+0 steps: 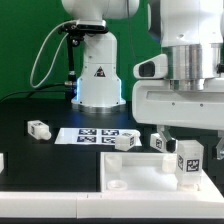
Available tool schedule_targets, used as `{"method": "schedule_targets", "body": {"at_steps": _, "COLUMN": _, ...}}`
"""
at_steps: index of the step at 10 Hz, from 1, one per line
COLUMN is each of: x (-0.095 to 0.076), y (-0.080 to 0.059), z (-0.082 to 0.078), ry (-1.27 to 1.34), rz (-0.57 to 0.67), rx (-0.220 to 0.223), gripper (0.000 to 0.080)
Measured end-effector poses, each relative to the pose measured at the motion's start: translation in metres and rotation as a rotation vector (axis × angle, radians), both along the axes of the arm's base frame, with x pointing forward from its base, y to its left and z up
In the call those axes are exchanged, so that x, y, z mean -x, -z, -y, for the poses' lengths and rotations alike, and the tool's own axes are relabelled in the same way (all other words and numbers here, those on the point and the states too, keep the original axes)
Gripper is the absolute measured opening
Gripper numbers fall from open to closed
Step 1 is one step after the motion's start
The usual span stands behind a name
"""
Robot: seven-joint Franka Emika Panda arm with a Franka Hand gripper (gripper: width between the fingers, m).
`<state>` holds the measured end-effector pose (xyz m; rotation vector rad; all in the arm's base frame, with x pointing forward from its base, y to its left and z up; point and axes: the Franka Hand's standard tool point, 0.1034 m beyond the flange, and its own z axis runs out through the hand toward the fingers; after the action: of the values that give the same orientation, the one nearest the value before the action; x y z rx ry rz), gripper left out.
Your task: Assemble one leg
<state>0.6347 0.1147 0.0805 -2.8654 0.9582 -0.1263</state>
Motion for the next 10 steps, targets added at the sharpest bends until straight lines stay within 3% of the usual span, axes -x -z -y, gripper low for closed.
{"method": "schedule_targets", "body": {"at_steps": 2, "x": -0.0081, "y": -0.0064, "z": -0.0033, "ry": -0.342, "rz": 0.072, "rx": 0.074, "gripper": 0.0648}}
{"method": "schedule_targets", "body": {"at_steps": 4, "x": -0.0103, "y": -0.0069, "z": -0.0039, "ry": -0.342, "rz": 0.090, "rx": 0.075, "gripper": 0.0648}}
{"method": "schedule_targets", "body": {"at_steps": 6, "x": -0.0103, "y": -0.0067, "z": -0.0039, "ry": -0.319, "rz": 0.089, "rx": 0.070, "gripper": 0.0387}}
{"method": "schedule_targets", "body": {"at_steps": 7, "x": -0.0106, "y": -0.0068, "z": -0.0027, "ry": -0.220, "rz": 0.082, "rx": 0.056, "gripper": 0.0387}}
{"method": "schedule_targets", "body": {"at_steps": 8, "x": -0.0107, "y": -0.0067, "z": -0.0018, "ry": -0.180, "rz": 0.079, "rx": 0.051, "gripper": 0.0304}}
{"method": "schedule_targets", "body": {"at_steps": 10, "x": -0.0116, "y": -0.0062, "z": 0.0023, "ry": 0.162, "rz": 0.059, "rx": 0.021, "gripper": 0.0304}}
